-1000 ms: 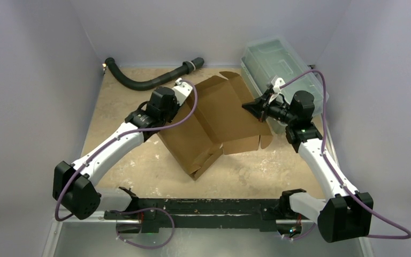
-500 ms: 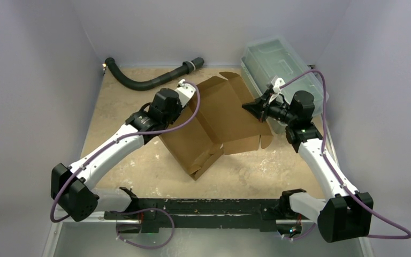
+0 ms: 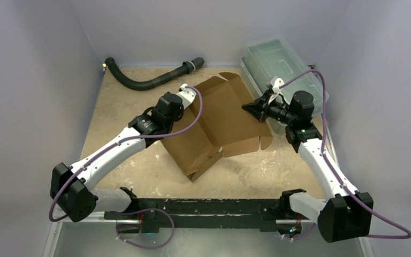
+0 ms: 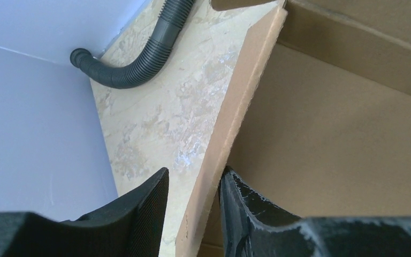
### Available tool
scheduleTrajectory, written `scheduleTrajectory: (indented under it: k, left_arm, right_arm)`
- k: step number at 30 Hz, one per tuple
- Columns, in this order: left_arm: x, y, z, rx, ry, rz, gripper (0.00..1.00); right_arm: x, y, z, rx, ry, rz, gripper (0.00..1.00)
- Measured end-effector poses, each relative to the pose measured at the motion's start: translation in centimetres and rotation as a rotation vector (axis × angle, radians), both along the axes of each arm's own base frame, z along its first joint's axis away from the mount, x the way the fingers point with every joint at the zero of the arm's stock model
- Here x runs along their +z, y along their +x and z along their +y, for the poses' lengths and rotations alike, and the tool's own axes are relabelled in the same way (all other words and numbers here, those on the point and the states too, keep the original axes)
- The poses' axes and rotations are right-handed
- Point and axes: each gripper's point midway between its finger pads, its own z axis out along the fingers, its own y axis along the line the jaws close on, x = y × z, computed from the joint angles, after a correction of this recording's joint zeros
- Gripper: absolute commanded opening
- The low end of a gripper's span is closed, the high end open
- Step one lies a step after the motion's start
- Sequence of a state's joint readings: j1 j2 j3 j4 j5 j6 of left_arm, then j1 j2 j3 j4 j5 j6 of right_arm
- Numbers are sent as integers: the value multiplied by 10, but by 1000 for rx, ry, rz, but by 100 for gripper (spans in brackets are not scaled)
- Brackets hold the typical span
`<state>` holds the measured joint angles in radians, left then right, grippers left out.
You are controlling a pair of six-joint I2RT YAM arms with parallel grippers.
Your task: Fold the paper box
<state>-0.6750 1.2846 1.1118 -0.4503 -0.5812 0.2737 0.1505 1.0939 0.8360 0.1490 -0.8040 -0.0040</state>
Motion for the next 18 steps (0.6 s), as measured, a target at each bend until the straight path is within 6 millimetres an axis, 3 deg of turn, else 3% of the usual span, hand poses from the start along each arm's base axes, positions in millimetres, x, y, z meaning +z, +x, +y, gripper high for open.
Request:
scheduleTrajectory:
  k: [15,18]
  left_arm:
    - [-21,0,7,9,69,15,28]
    - [-22,0,7,10,72,16,21]
  right_arm:
    - [0,0,0,0,0,1,0]
    - [0,0,0,0,0,0,0]
